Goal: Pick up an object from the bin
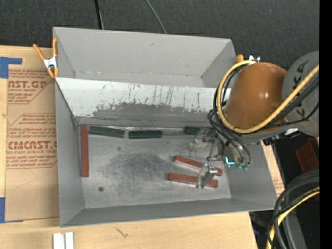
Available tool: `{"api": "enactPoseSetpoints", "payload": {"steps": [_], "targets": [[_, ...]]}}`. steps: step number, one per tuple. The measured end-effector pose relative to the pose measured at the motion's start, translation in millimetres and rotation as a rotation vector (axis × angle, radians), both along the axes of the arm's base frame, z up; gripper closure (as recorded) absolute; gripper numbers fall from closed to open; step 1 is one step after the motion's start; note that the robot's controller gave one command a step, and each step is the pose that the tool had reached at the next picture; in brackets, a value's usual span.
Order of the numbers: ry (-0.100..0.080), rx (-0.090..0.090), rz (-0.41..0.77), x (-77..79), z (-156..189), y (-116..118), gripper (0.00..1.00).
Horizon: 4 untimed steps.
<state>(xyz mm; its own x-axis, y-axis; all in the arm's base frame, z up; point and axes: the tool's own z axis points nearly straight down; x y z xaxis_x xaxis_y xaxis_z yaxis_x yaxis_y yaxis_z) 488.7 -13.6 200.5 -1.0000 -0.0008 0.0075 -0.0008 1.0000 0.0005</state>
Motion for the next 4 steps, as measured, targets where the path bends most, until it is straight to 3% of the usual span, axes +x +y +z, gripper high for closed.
{"api": "enactPoseSetpoints", "payload": {"steps": [1, 2, 3, 4], "targets": [[-0.008, 0.000, 0.000, 1.8, 3.7, -0.1, 0.00], [-0.015, 0.000, -0.043, 10.3, -52.8, 2.1, 0.00], [-0.008, 0.000, -0.096, 4.6, -126.4, -26.8, 1.00], [-0.009, 0.000, -0.096, 4.6, -126.4, -26.8, 1.00]]}}
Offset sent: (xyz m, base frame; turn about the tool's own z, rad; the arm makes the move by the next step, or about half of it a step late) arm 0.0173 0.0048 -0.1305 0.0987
